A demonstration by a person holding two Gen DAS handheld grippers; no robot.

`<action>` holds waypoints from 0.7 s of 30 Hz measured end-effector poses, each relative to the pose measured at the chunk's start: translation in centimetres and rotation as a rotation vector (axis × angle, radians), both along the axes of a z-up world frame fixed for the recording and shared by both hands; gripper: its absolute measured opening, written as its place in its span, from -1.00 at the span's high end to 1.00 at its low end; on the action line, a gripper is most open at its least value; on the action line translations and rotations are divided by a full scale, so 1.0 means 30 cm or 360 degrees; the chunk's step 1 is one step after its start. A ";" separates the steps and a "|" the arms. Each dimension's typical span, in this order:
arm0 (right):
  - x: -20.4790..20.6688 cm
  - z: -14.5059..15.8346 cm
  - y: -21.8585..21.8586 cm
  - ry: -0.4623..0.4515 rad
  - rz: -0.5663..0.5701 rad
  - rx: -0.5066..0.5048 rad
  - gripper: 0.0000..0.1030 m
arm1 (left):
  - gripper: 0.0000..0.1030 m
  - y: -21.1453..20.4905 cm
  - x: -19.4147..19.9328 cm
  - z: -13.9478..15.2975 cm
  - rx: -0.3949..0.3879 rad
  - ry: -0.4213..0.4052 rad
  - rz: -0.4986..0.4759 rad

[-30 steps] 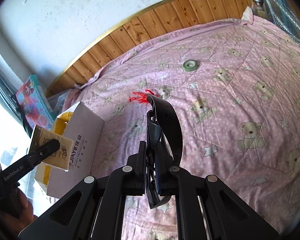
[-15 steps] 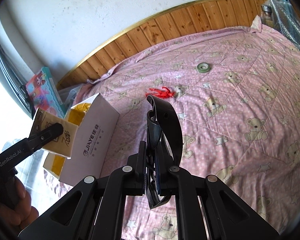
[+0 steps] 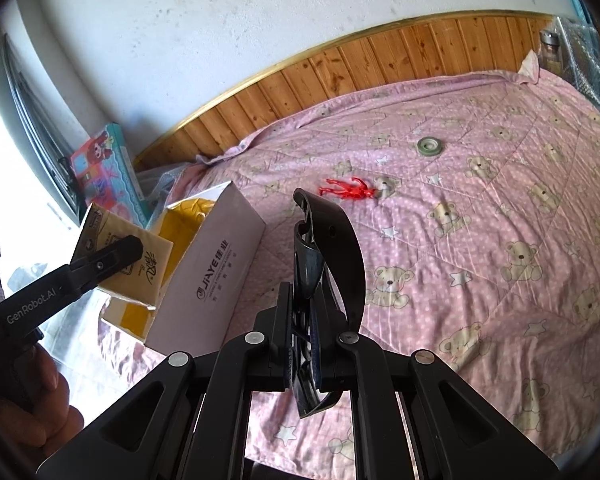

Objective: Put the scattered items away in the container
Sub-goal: 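Carry the tissue pack and black glasses over the cardboard box with both grippers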

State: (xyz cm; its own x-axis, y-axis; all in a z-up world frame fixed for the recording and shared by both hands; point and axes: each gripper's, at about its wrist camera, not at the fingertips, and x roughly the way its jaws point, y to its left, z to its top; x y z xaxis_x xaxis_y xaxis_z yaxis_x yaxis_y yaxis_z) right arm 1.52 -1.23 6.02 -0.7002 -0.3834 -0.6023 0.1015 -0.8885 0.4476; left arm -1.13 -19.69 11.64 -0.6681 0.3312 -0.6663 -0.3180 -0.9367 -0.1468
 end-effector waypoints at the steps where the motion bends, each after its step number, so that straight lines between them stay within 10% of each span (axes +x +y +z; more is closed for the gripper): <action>1: 0.004 0.004 -0.006 0.0003 0.0005 0.0001 0.84 | 0.55 -0.006 0.004 0.003 0.0001 0.0005 0.0001; 21: 0.058 0.071 -0.113 0.0066 0.0109 0.0029 0.84 | 0.55 -0.116 0.044 0.031 0.0050 0.0038 0.0055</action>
State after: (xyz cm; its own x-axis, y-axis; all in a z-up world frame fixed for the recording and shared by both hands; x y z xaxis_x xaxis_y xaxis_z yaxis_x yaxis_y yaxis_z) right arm 3.26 -4.63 8.16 -0.6971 -0.4204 -0.5807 0.1802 -0.8867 0.4257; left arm 0.20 -23.18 12.57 -0.6953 0.3281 -0.6395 -0.2891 -0.9422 -0.1692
